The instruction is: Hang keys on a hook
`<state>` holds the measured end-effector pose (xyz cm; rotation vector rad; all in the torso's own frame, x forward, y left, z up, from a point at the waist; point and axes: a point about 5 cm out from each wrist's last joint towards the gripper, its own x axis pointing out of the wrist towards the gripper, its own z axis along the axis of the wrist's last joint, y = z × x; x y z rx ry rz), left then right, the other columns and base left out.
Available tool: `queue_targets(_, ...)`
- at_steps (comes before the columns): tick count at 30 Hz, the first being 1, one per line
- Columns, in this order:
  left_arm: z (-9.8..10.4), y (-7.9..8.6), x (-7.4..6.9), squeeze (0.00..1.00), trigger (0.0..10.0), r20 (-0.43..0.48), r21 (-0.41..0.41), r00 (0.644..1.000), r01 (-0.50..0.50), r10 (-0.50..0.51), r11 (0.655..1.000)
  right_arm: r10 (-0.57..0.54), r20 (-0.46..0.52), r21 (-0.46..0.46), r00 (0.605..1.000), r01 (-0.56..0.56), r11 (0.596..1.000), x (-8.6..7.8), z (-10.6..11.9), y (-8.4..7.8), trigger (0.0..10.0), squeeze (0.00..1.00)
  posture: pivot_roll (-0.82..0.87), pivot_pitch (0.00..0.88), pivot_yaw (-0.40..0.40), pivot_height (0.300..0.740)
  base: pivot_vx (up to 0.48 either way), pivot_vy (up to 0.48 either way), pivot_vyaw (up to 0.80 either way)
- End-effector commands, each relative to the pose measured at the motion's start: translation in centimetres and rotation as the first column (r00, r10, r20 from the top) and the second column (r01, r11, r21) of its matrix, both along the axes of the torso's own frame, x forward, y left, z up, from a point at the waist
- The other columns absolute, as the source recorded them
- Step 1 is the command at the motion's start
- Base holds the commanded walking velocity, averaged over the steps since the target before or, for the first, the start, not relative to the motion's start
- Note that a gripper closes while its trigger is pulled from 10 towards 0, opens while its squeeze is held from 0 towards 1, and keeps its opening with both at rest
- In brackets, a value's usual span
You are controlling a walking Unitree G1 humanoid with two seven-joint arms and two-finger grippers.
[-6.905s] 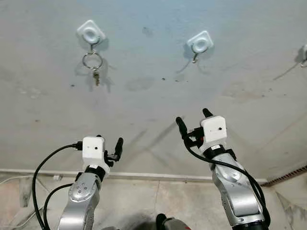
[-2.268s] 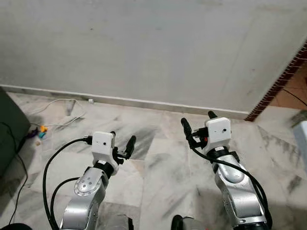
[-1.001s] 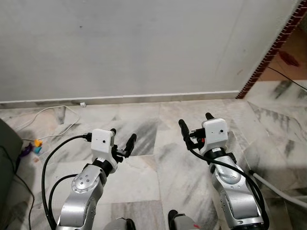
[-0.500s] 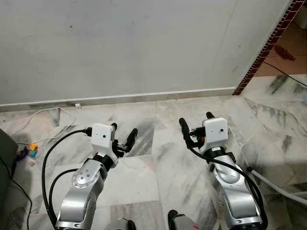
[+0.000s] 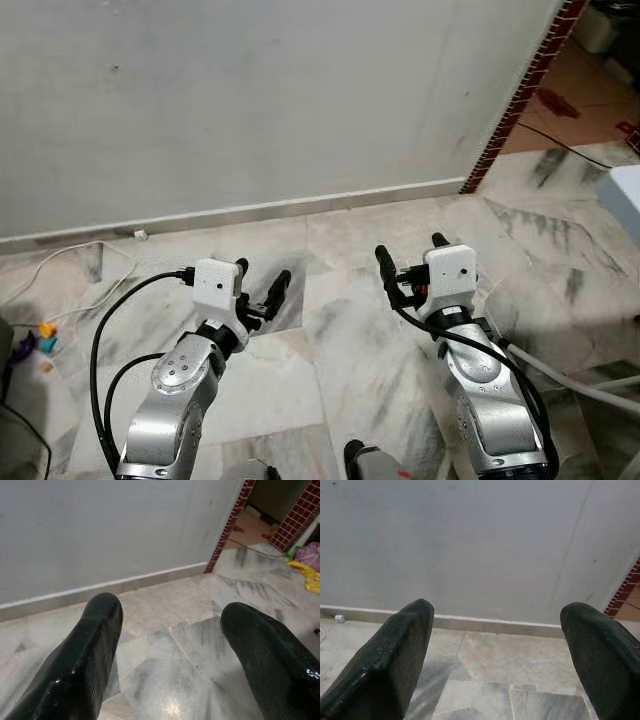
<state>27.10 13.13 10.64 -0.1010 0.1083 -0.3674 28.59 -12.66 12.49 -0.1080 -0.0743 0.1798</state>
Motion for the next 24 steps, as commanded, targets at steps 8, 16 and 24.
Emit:
queue_targets(8,0.17,-0.15,-0.32,0.00,10.0,-0.001,-0.011,1.000,0.008,-0.008,1.000,-0.013,-0.007,0.003,1.000,0.013,1.000,-0.20,-0.15,-0.21,10.0,0.00,0.01,0.201,0.035,0.740,0.000,0.000,-0.79)
queue_targets(16,0.48,0.11,-0.17,0.00,10.0,0.033,0.007,0.999,-0.016,0.016,1.000,-0.033,-0.010,0.007,0.999,0.033,0.999,-0.43,-0.22,-0.46,10.0,0.00,-0.01,0.197,0.045,0.740,0.000,0.000,-0.79)
queue_targets(24,0.57,-0.61,0.28,0.00,10.0,0.036,0.016,0.999,0.033,-0.034,0.999,-0.070,0.004,0.013,0.998,0.070,0.997,-0.56,-0.01,-1.00,10.0,0.00,-0.03,0.193,0.065,0.740,0.000,0.000,-0.79)
